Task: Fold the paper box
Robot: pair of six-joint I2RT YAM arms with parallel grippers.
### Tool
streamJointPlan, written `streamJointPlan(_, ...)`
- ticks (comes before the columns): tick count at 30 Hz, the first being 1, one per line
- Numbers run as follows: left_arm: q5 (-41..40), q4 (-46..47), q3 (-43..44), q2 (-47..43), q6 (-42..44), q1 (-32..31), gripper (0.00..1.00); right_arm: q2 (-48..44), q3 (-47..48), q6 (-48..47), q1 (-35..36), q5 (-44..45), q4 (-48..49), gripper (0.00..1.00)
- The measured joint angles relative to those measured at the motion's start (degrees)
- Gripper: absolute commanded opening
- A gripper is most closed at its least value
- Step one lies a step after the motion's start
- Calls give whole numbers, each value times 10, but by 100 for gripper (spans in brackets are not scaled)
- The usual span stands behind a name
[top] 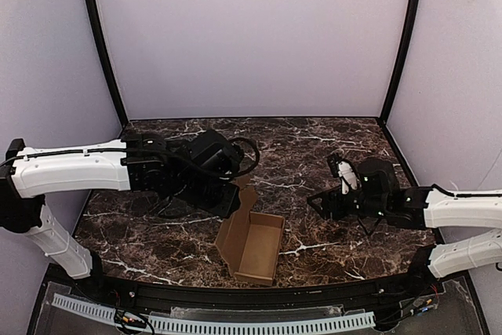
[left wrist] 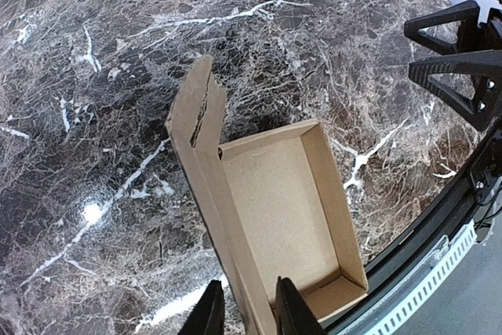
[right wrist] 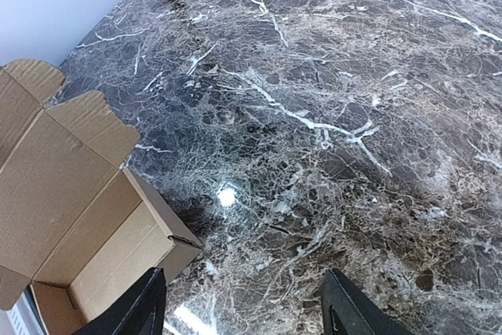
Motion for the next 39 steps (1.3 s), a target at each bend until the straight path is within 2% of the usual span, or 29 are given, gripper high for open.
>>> streamJointPlan(3,-2,-1,0,10,0,0,16,-4,0,0,0,0,-2,67)
streamJointPlan(6,-9,-7,0,18,-1,0,4,-9,0,0,0,2,-3,67)
streamJointPlan(8,-14,-12,3,22,0,0,1,-10,0,0,0,2,-3,67)
streamJointPlan(15,-28,-38,45,46,35,0,0,-26,0,-5,0,7,-18,67)
streamJointPlan(18,-33,-41,73,59,91,0,0,-38,3,-19,0,8,-26,67)
streamJointPlan(25,-34,-20,89,74,285,0,0,-66,18,-90,-5,-14,-31,72)
streamJointPlan(33,-27,55,56,77,503,0,0,-46,24,-209,-13,-104,2,76)
streamJointPlan(39,10,79,49,78,624,5,1,-13,24,-276,-20,-182,46,75)
